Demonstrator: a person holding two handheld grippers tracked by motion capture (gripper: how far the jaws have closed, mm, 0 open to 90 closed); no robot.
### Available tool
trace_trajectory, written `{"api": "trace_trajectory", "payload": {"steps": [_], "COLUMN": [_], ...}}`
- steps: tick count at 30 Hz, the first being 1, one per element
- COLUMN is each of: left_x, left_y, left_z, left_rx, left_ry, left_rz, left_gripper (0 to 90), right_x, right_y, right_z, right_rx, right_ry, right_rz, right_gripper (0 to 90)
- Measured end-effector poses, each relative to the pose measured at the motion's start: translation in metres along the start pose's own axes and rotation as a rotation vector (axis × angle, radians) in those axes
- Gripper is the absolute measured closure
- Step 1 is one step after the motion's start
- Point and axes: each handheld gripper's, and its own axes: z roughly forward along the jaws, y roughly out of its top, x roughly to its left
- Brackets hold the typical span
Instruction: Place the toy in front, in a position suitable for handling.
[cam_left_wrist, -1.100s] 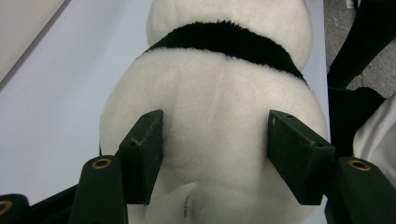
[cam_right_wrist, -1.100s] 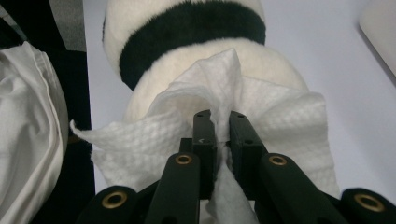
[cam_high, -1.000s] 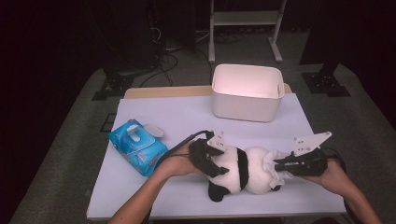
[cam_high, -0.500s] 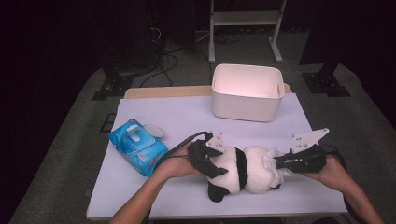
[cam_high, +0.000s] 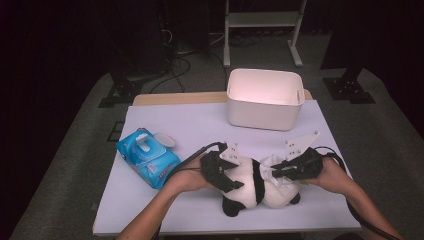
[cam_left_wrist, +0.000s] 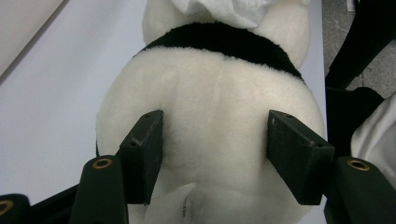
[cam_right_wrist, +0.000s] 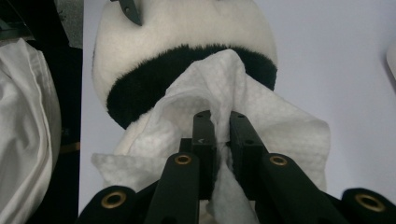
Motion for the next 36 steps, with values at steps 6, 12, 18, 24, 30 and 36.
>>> {"api": "trace_trajectory", "payload": {"steps": [6,12,18,24,30,36], "left_x": [0.001,0.004,0.015,0.010,0.000,-0.006], "left_y": [0.006,0.013,0.022,0.018,0.014,0.010], "left_z": [-0.004,-0.005,0.001,0.006,0.006,0.004], "left_rx": [-0.011,-0.019,0.011,0.032,0.024,0.014], "left_ry": [-0.033,-0.030,-0.042,-0.049,-0.023,-0.008], "left_rz": [-0.001,-0.007,-0.015,-0.007,0.014,0.031], "left_gripper": [33.5,27.7,24.0,28.5,31.6,32.9], "right_x": [0.007,0.008,0.011,0.009,0.008,0.005], "right_y": [-0.007,-0.012,-0.011,-0.011,0.006,0.009], "right_z": [0.001,0.001,0.002,0.000,0.007,0.003], "right_rx": [-0.007,-0.032,-0.034,-0.032,-0.025,-0.012], "right_ry": [-0.006,-0.006,-0.012,-0.006,0.008,0.024], "right_rz": [0.005,0.011,0.004,0.002,-0.034,-0.031], "right_gripper": [81.9,82.0,82.0,81.9,82.0,82.0]}}
